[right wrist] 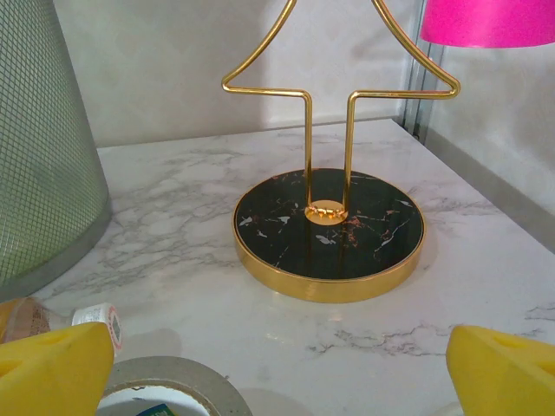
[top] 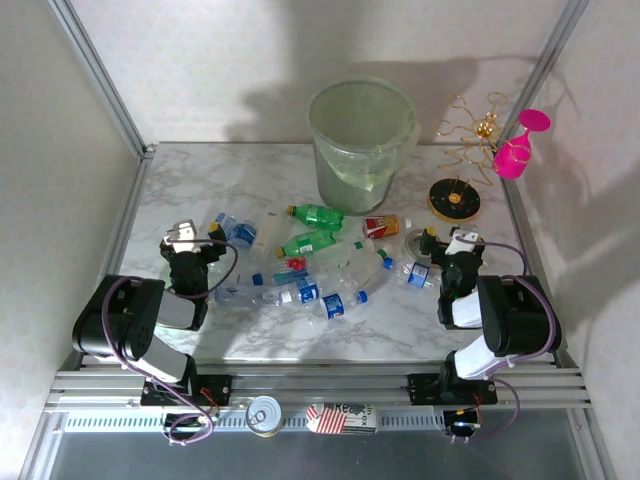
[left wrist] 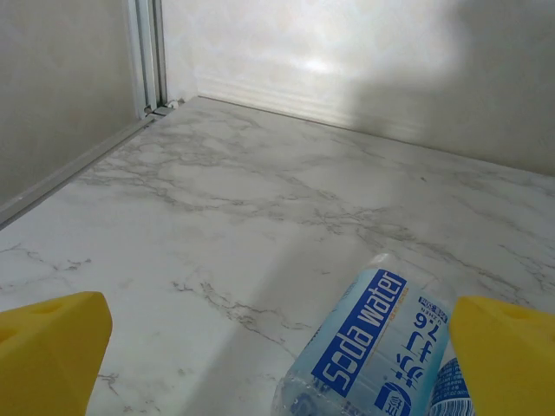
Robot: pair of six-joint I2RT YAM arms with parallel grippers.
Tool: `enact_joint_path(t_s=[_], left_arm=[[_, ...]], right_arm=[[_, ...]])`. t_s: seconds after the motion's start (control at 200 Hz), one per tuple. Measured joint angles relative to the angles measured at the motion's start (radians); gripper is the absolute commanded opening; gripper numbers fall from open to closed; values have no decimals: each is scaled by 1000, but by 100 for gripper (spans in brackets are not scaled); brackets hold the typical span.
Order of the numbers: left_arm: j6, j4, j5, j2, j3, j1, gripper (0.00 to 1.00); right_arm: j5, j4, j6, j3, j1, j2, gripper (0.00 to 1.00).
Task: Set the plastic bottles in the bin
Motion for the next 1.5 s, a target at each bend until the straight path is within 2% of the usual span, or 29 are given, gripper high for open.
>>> enact_joint_path(t_s=[1.197, 1.322, 1.497], left_arm=[[0, -1, -3, 0, 0, 0, 99], [-11, -76, -40, -45, 21, -2, 99], [-43, -265, -97, -209, 90, -5, 99]], right_arm=[[0, -6, -1, 0, 0, -4, 99], [8, -68, -1, 4, 3, -72, 99], [47, -252, 11, 80, 14, -221, 99]])
